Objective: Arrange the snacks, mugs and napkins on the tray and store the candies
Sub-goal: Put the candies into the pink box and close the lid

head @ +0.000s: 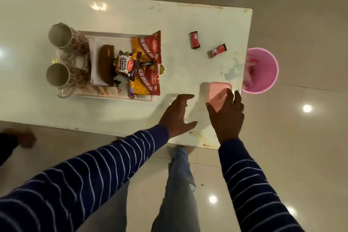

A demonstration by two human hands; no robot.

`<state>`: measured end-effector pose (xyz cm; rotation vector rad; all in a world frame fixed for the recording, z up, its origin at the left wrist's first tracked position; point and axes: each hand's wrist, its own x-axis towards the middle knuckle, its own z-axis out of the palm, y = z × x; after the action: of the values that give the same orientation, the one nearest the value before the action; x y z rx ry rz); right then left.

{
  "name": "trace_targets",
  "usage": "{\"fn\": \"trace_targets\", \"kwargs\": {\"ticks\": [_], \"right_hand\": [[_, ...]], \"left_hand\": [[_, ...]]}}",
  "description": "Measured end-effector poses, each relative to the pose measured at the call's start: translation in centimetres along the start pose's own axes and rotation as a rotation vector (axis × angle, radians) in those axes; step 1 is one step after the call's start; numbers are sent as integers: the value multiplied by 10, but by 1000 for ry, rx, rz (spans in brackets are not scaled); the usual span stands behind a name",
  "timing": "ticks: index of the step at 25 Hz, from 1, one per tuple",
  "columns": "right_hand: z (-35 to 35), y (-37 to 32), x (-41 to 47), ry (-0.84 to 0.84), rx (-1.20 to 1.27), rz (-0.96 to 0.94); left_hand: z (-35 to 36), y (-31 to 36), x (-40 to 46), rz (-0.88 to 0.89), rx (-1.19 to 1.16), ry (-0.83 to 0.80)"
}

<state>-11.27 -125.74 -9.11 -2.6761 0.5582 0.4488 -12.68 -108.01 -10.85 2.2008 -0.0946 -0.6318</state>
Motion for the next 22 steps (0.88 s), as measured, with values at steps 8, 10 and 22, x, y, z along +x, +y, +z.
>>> {"fn": "trace_targets", "kwargs": {"ticks": [8,10,22], "right_hand": [[6,-4,7,6,95,-55],[6,-8,-1,-44,220,-110],[-20,-38,-35,-127,461,-132]], "left_hand": [[20,18,39,-93,-97,-69],[14,14,37,-70,-109,-74],[-26,10,27,138,-41,-53]]}}
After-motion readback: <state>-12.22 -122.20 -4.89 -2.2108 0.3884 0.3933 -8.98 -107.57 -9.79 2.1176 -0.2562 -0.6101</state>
